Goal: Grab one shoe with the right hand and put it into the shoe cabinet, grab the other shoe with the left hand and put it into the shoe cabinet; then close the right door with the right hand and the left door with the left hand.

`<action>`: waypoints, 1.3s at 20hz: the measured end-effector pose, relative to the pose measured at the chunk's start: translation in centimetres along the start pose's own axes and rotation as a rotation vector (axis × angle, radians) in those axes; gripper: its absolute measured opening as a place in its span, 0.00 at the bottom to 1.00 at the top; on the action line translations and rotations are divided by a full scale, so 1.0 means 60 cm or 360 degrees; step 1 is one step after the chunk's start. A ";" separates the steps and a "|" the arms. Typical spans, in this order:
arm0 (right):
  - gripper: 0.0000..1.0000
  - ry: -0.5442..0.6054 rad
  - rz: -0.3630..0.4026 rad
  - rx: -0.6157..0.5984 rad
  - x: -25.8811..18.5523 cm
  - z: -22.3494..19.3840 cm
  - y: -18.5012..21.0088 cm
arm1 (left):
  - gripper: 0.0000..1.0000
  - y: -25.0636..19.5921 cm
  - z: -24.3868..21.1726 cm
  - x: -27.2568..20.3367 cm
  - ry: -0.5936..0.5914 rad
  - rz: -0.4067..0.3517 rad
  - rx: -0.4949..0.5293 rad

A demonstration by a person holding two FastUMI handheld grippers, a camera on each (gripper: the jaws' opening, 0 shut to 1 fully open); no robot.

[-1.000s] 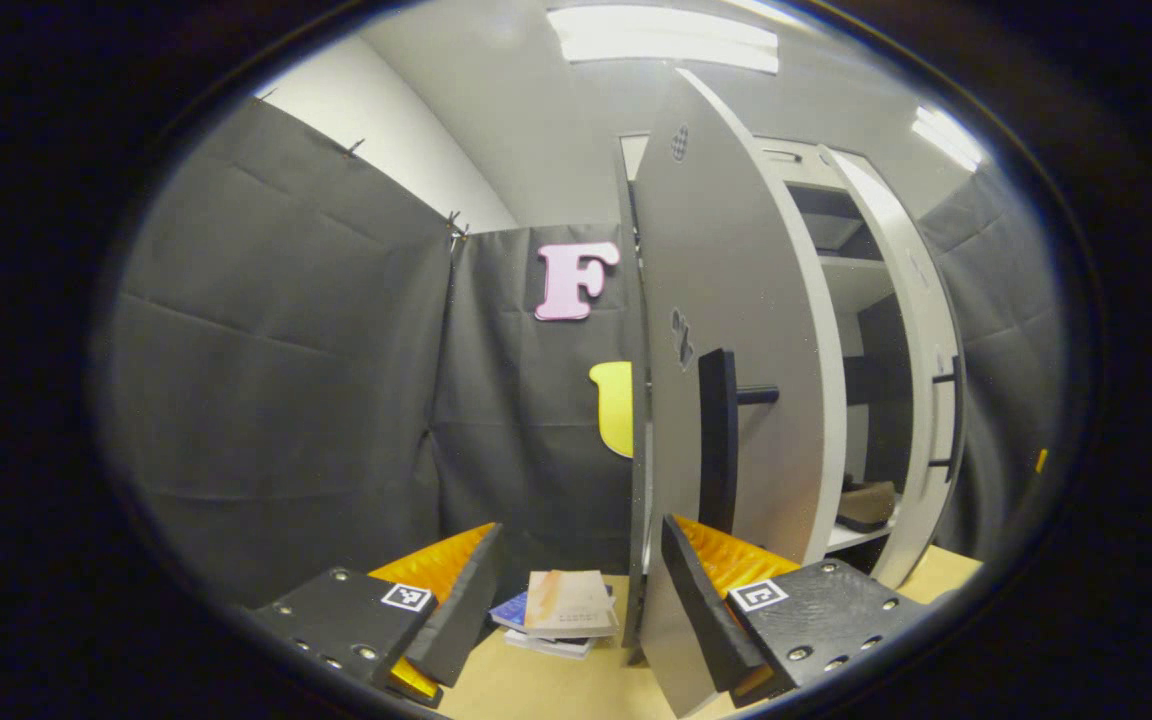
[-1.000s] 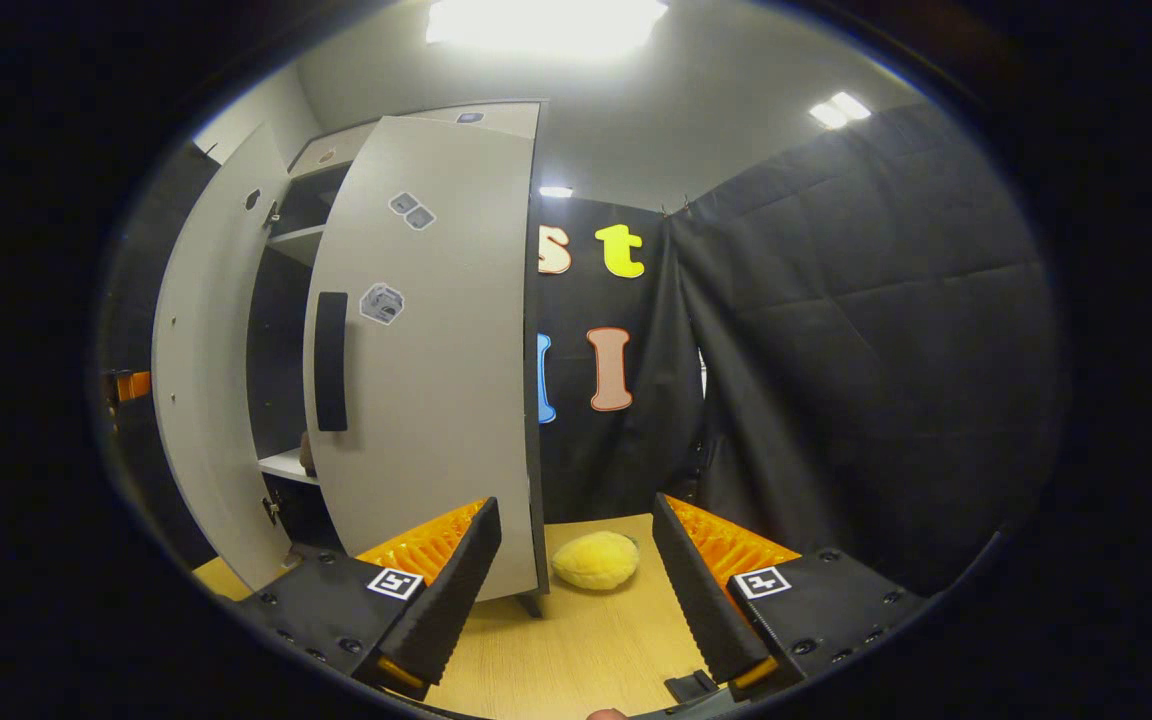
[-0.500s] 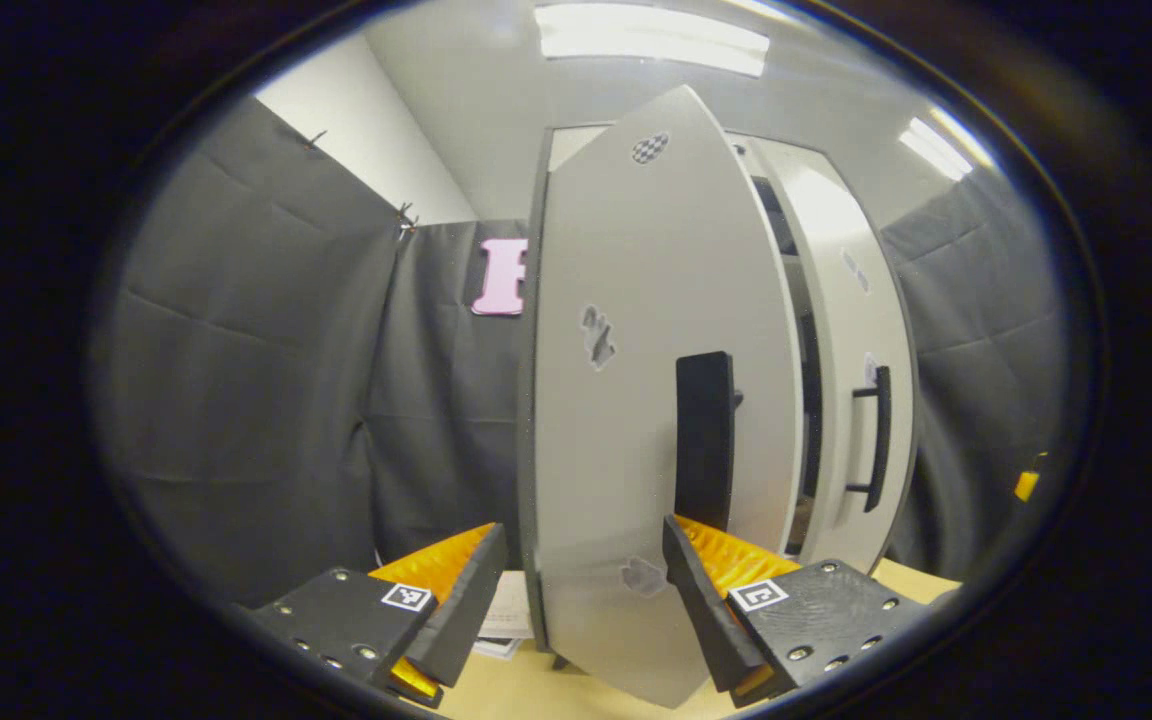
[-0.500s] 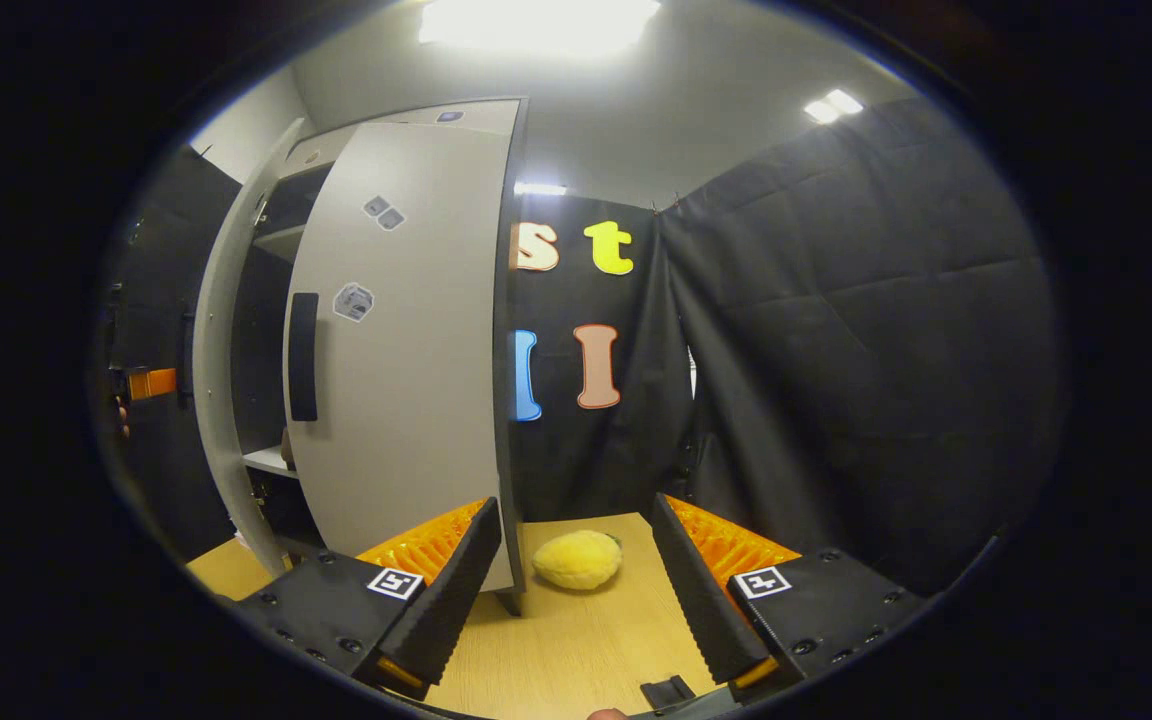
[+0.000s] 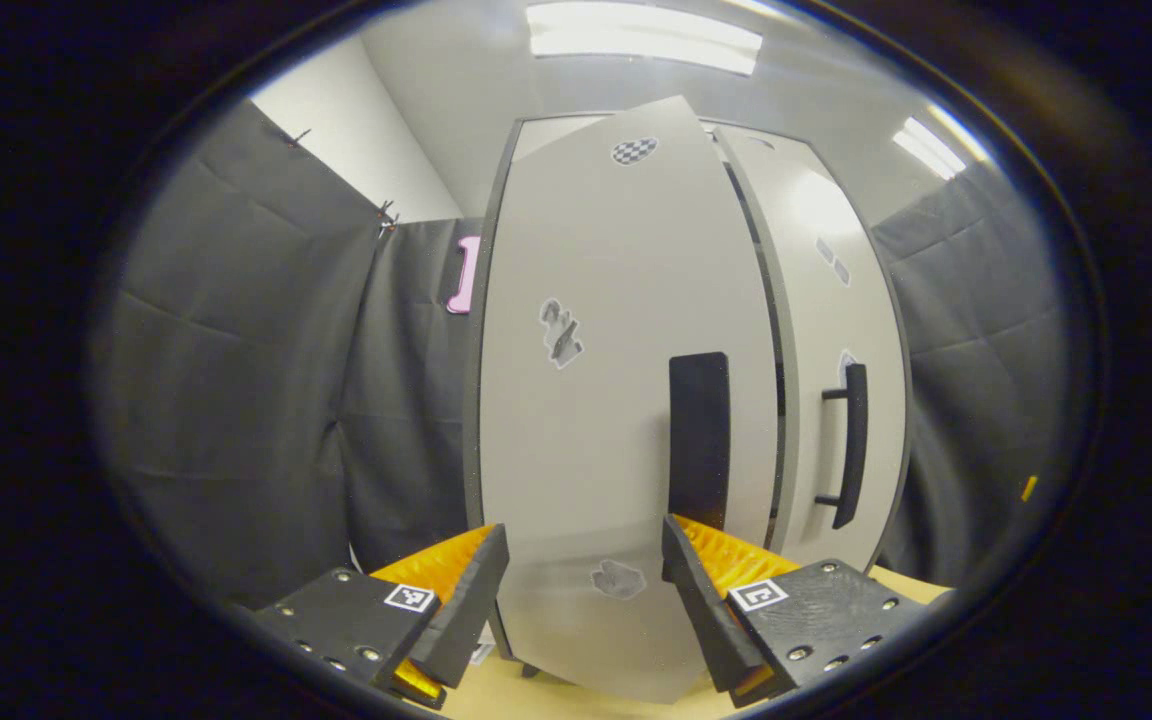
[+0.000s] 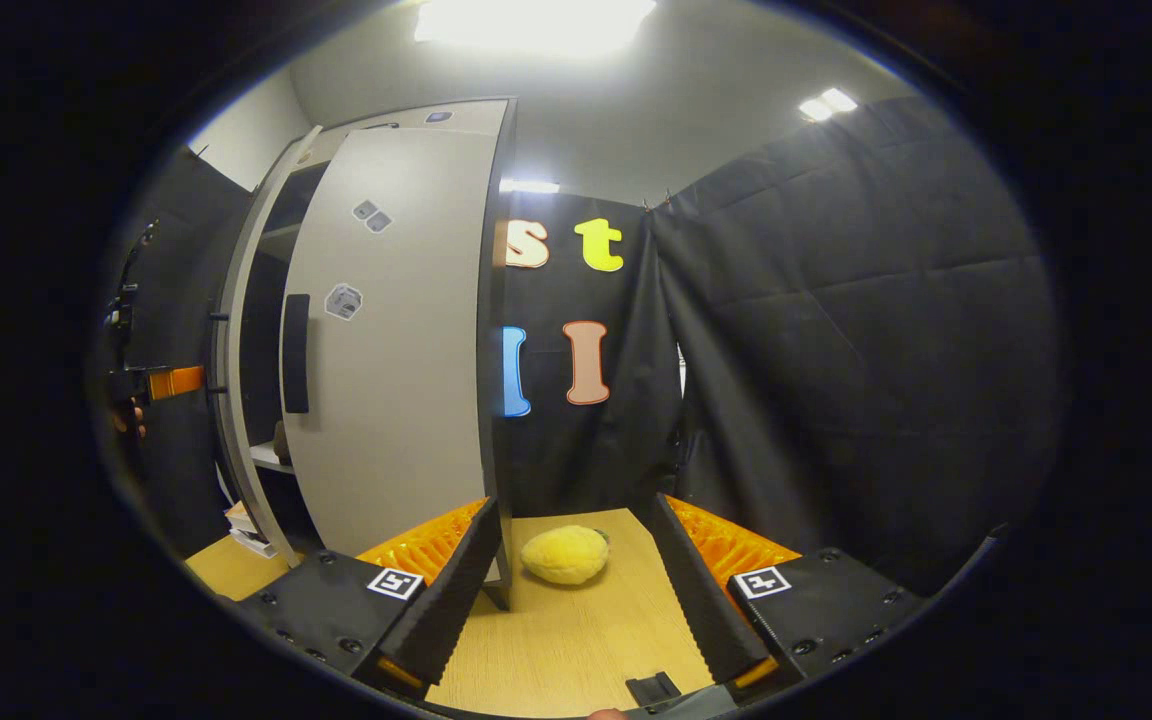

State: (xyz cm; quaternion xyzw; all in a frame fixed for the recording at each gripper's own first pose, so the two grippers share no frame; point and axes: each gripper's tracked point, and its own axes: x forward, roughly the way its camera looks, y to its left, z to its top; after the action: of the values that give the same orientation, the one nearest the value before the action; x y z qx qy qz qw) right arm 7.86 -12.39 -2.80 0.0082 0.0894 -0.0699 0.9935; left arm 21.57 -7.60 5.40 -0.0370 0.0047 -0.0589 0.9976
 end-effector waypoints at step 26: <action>0.96 -0.0142 0.0286 -0.0016 -0.093 0.057 0.136 | 0.95 0.148 -0.055 -0.336 0.0181 0.0081 0.0022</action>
State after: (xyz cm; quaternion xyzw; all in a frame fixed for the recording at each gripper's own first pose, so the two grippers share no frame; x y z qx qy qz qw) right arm 4.18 -3.64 1.58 0.0081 0.0443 0.0195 0.9988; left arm 2.56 3.30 1.53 -0.0264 0.0620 -0.0355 0.9971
